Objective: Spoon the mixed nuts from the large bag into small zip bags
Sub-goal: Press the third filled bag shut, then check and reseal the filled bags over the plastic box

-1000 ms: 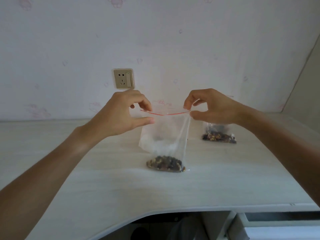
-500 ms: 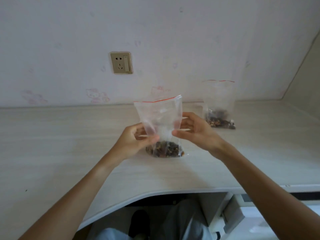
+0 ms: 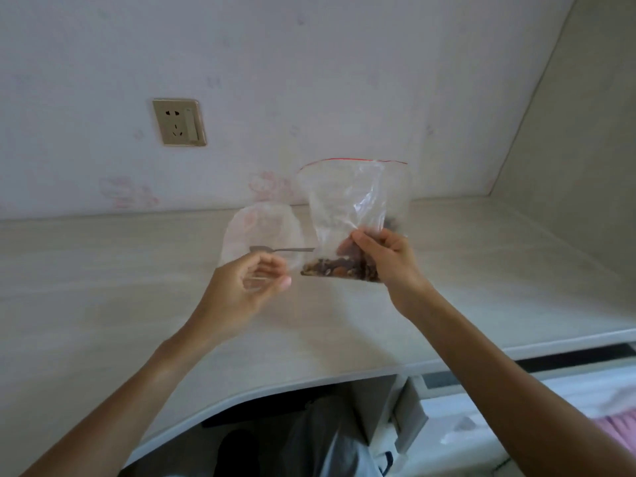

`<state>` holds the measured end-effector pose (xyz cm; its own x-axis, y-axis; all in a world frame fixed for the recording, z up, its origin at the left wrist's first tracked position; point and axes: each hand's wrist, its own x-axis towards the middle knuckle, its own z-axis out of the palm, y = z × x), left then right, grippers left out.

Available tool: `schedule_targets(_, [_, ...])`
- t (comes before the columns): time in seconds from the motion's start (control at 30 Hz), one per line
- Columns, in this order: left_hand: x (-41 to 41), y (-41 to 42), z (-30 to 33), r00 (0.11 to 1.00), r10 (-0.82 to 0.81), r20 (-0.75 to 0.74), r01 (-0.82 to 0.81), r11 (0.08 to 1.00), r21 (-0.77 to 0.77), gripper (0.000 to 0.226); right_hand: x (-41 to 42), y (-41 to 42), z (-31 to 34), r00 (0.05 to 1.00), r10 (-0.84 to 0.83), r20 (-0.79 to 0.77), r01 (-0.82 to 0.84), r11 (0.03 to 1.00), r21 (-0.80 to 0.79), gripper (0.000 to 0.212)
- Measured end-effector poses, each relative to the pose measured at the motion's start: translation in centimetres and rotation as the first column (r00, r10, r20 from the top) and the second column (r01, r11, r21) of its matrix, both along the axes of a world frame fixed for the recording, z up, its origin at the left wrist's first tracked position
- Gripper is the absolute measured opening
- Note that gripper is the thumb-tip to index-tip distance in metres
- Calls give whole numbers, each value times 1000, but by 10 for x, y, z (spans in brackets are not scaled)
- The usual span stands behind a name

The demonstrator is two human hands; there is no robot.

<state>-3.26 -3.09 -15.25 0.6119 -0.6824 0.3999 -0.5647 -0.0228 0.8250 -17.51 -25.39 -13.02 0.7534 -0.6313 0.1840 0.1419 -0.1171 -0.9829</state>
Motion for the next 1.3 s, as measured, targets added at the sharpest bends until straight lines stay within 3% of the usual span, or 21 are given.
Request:
schedule_targets(0.1, [-3,17,-22,963,-3,270,-50,981,190,20,-9,-47,8,993,-121,-1,121,993,-2,26])
schedule_targets(0.27, [-5,25,-41,914,-38,404,-66,968,242,27,0,-96,-5,944,-273,-183,236,951,-201,32])
schedule_targets(0.33, [-2,24,-42,915,-34,401,-74,966,249,34,4,-106,-10,913,-351,-207,289,916,-280,32])
schedule_targets(0.43, [0,24,-43,927,-7,375,-94,964,249,35,5,-114,-5,897,-379,-228,314,909,-273,25])
schedule_targets(0.53, [-2,25,-45,933,2,359,-97,964,247,18,-8,-108,4,857,-441,-267,352,879,-321,25])
schedule_targets(0.63, [-11,26,-33,962,30,271,-95,968,231,20,-35,-85,26,845,-504,-178,410,825,-388,26])
schedule_targets(0.7, [-23,27,-20,968,40,248,-97,971,221,20,-56,-60,37,910,-410,-69,362,863,-351,16])
schedule_targets(0.77, [-44,41,-10,974,60,218,-101,978,181,15,-80,-22,39,975,-223,-6,207,913,-351,18])
schedule_targets(0.9, [-97,97,-10,987,74,141,-84,994,65,19,-127,46,18,993,108,-47,-118,883,-455,21])
schedule_targets(1.0, [-127,136,-26,994,98,56,-103,989,104,24,-143,80,-9,945,265,-190,-324,823,-466,22])
schedule_targets(1.1, [-147,156,-45,984,168,-59,-153,966,210,24,-139,107,-32,858,377,-349,-493,795,-353,25])
schedule_targets(1.3, [-173,201,-26,878,391,-274,-266,877,399,23,-105,147,-10,686,501,-527,-634,768,-94,23])
